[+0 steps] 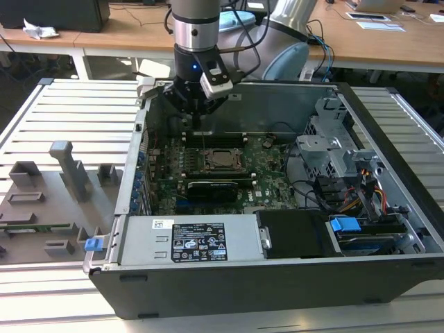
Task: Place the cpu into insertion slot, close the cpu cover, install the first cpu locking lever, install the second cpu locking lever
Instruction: 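Install the first cpu locking lever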
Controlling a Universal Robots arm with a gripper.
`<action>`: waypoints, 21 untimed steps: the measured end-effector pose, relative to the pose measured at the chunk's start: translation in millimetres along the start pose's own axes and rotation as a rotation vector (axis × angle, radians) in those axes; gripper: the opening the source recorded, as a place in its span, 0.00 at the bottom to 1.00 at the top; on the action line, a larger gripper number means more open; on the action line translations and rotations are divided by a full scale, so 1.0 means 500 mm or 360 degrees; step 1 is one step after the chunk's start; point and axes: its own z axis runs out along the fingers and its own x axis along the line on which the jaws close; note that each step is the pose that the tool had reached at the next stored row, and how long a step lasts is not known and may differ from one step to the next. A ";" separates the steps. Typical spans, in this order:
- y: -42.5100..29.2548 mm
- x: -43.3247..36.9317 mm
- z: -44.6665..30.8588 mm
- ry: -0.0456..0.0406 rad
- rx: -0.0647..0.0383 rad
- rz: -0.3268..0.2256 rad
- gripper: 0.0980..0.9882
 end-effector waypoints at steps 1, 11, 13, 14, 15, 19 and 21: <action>0.001 -0.004 0.000 0.0000 0.0000 -0.0001 0.01; 0.005 -0.049 0.003 0.0000 0.0000 -0.0003 0.01; 0.005 -0.049 0.003 0.0000 0.0000 -0.0003 0.01; 0.005 -0.050 0.003 0.0000 0.0000 -0.0004 0.01; 0.005 -0.050 0.004 0.0000 0.0000 -0.0004 0.01; -0.008 -0.050 0.004 0.0000 0.0000 -0.0004 0.01; -0.016 -0.051 0.007 0.0000 -0.0006 -0.0004 0.01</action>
